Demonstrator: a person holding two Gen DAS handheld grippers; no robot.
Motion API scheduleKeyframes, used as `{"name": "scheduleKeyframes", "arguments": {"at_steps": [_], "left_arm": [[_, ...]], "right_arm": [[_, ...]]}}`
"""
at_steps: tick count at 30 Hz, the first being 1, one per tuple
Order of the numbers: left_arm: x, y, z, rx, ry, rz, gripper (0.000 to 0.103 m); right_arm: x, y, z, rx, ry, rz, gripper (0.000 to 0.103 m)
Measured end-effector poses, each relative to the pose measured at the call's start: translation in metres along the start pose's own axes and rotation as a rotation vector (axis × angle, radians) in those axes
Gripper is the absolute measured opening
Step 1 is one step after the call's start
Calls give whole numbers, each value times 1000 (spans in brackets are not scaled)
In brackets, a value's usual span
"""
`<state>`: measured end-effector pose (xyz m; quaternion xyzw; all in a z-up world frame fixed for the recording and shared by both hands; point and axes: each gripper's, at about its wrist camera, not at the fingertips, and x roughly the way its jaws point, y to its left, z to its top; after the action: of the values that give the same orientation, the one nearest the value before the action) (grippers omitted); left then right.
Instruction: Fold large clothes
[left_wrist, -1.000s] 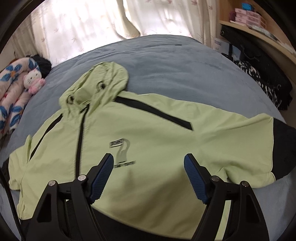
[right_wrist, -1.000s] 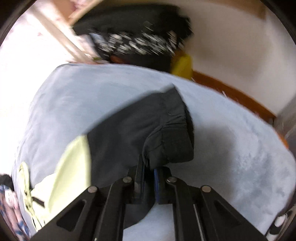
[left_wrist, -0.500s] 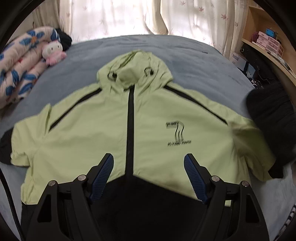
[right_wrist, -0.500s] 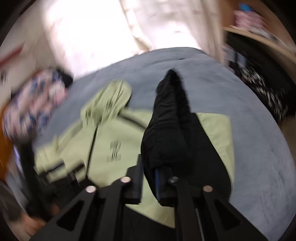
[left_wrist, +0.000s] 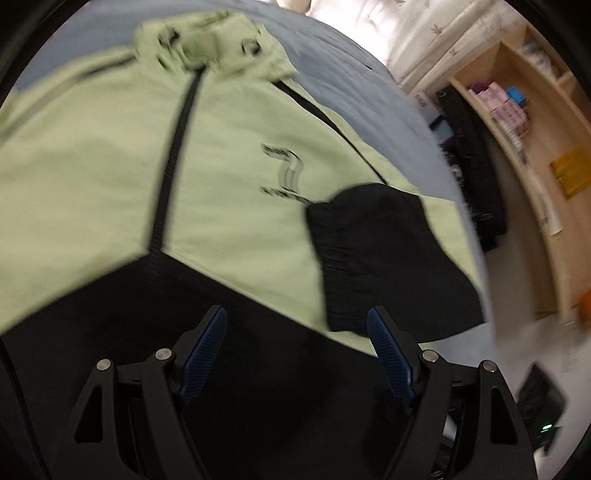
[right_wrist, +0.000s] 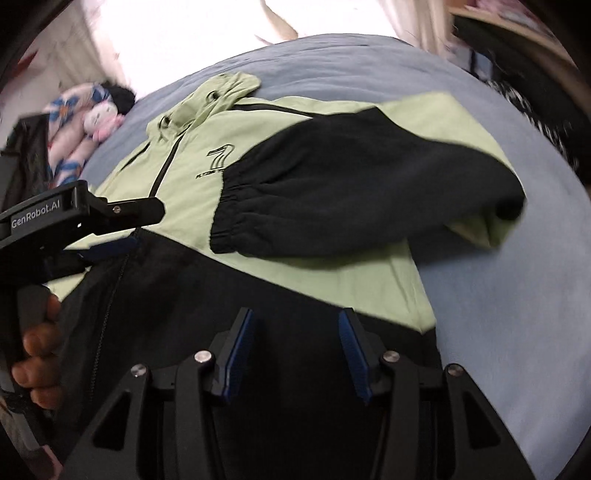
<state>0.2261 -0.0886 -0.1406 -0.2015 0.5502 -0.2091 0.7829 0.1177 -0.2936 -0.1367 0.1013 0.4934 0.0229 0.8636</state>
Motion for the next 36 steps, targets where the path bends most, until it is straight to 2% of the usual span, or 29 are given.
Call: {"name": "scheduleKeyframes", "arguments": {"at_steps": [2, 9, 12, 15, 24, 26, 27, 29, 30, 32, 34, 36], "left_arm": [[12, -1, 0, -41, 26, -71, 77], [38, 0, 6, -138, 23, -127, 77], [50, -8, 12, -149, 32, -186, 74], [62, -18, 14, -122, 42, -153, 74], [92, -62, 16, 79, 23, 11, 76], [96, -79, 14, 155, 35, 64, 42], [100, -86, 13, 189, 60, 90, 30], [99, -96, 13, 208, 54, 95, 17], [96, -101, 15, 215, 54, 91, 13], [82, -112, 23, 233, 23, 120, 12], [59, -123, 34, 274, -39, 150, 11], [21, -133, 49, 317, -131, 171, 11]], "right_arm": [[1, -2, 0, 20, -6, 10, 48], [2, -8, -5, 34, -25, 32, 48], [5, -12, -8, 48, -26, 46, 48], [5, -16, -9, 64, -32, 67, 48], [12, -20, -15, 79, -44, 78, 49], [13, -19, -16, 72, -49, 74, 49], [12, -18, -17, 70, -51, 73, 50], [12, -19, -17, 72, -54, 79, 50], [12, -20, -18, 77, -56, 86, 50], [11, -23, -19, 88, -61, 100, 50], [10, -25, -20, 97, -66, 110, 50], [9, -26, -20, 97, -68, 111, 50]]}}
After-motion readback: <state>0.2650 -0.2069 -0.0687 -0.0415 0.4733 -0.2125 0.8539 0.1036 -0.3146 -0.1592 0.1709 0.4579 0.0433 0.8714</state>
